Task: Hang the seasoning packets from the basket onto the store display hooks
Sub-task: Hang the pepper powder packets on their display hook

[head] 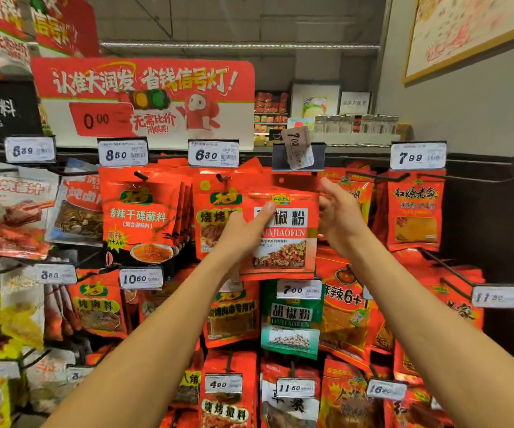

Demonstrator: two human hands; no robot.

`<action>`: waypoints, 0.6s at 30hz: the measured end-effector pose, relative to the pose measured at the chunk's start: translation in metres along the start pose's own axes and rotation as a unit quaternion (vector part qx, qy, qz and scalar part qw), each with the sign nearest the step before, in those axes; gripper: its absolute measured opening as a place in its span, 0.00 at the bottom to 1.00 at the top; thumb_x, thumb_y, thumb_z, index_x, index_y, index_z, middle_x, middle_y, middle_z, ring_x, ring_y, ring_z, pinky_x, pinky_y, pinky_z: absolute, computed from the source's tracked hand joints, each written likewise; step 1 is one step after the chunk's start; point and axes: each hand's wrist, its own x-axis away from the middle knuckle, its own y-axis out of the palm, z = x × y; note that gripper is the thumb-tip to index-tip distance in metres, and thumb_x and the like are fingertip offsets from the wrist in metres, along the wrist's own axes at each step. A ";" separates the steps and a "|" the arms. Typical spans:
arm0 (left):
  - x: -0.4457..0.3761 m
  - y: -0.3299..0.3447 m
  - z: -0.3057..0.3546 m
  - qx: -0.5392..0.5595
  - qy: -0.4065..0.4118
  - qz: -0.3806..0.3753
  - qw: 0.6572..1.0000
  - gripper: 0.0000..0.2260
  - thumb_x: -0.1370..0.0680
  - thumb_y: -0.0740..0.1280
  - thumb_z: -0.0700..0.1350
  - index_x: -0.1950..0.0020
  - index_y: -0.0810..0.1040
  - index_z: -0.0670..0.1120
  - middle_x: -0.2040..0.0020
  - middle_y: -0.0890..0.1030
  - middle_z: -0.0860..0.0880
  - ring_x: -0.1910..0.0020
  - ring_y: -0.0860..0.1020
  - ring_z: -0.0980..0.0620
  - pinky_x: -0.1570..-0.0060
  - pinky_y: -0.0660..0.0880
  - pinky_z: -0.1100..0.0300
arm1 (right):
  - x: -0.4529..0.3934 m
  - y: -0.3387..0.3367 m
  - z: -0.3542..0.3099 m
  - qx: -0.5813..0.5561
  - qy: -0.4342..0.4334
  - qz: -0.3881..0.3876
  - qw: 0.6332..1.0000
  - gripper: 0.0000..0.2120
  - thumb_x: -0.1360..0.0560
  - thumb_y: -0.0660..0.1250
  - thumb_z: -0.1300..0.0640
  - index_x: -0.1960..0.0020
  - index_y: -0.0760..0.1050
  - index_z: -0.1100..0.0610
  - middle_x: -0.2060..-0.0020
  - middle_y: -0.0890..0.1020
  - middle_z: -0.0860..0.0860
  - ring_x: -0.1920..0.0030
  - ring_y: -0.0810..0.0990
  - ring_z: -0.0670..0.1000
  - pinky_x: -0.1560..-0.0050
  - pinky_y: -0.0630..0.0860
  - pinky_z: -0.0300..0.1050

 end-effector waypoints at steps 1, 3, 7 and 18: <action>-0.003 0.005 0.002 0.011 0.002 -0.016 1.000 0.16 0.22 0.69 0.60 0.48 0.84 0.47 0.53 0.88 0.48 0.52 0.86 0.47 0.43 0.80 0.45 | 0.004 0.000 -0.001 0.032 -0.021 0.000 0.999 0.12 0.25 0.69 0.42 0.51 0.85 0.49 0.56 0.86 0.55 0.55 0.86 0.55 0.57 0.83 0.50; -0.009 0.012 0.006 0.027 0.021 -0.026 0.999 0.11 0.22 0.71 0.53 0.48 0.83 0.46 0.53 0.88 0.46 0.54 0.87 0.46 0.48 0.82 0.47 | 0.003 0.001 -0.005 0.099 -0.069 0.049 0.991 0.07 0.22 0.70 0.48 0.55 0.84 0.49 0.59 0.88 0.51 0.58 0.87 0.53 0.60 0.83 0.48; -0.022 0.022 0.021 0.083 0.044 0.016 0.995 0.03 0.22 0.73 0.43 0.53 0.80 0.46 0.60 0.87 0.46 0.62 0.86 0.47 0.63 0.82 0.53 | -0.008 0.004 -0.013 0.174 -0.091 0.106 0.975 0.09 0.20 0.69 0.53 0.59 0.80 0.51 0.64 0.86 0.49 0.62 0.86 0.51 0.60 0.82 0.51; -0.037 0.035 0.047 0.082 0.001 0.096 0.992 0.07 0.21 0.70 0.49 0.55 0.80 0.47 0.57 0.87 0.42 0.60 0.86 0.40 0.57 0.83 0.39 | -0.011 0.009 -0.013 0.206 -0.114 0.205 0.950 0.04 0.26 0.72 0.50 0.55 0.79 0.49 0.56 0.86 0.53 0.54 0.85 0.57 0.51 0.82 0.63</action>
